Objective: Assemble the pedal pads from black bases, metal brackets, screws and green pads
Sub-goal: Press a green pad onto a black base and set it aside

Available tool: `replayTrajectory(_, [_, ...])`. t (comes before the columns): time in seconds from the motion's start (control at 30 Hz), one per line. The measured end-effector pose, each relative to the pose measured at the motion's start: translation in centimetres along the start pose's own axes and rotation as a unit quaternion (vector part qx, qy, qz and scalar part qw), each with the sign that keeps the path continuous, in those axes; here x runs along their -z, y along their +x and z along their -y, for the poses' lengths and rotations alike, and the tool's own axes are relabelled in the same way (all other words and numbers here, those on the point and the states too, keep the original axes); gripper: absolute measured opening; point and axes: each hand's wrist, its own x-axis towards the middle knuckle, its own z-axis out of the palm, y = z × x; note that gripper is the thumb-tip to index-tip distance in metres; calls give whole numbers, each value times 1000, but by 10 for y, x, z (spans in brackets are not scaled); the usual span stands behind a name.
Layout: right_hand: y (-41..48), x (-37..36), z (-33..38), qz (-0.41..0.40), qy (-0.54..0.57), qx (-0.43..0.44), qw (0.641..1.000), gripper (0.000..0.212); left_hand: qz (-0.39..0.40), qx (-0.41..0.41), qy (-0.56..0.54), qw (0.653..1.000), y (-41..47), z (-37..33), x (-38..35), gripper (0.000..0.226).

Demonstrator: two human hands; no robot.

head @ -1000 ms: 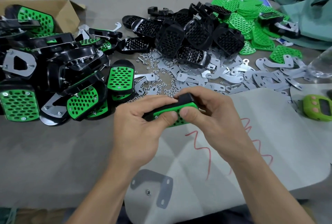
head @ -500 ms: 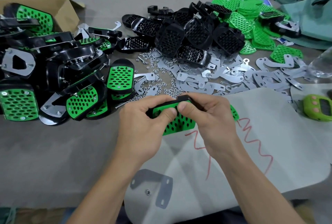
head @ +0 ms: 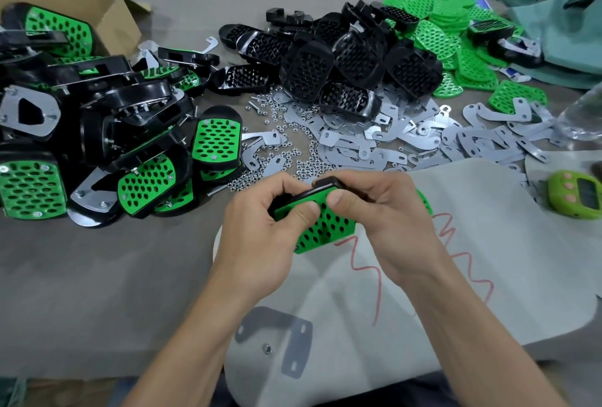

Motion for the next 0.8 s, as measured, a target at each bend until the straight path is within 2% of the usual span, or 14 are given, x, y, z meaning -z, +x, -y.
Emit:
replayTrajectory(0.13, [2, -2, 0, -12, -18, -8, 1000, 16, 66, -19, 131, 989, 3, 0, 7, 44])
replayTrajectory(0.23, [4, -3, 0, -26, -46, -14, 998, 19, 78, -39, 134, 987, 8, 0, 11, 53])
replayTrajectory(0.3, [3, -1, 0, -29, -11, -42, 999, 29, 65, -26, 56, 996, 10, 1, 9, 52])
replayTrajectory(0.37, [1, 2, 2, -14, 60, -75, 995, 43, 41, 2, -73, 997, 10, 2, 5, 49])
replayTrajectory(0.43, [-1, 1, 3, -6, 76, -88, 993, 43, 1, 22, -139, 990, 8, 4, 0, 45])
replayTrajectory(0.53, [1, -1, 2, -18, 58, -102, 993, 36, -42, 51, -159, 985, 3, 6, -7, 41])
replayTrajectory(0.6, [3, -1, 3, -29, 52, -100, 993, 36, -40, 60, -140, 988, 1, 5, -7, 38])
replayTrajectory(0.73, [1, 1, 4, -31, 63, -98, 993, 40, 43, 52, -98, 993, 7, -2, 7, 26])
replayTrajectory(0.8, [-1, 1, 5, -25, 56, -94, 994, 42, 84, 64, -96, 990, 11, -4, 14, 28])
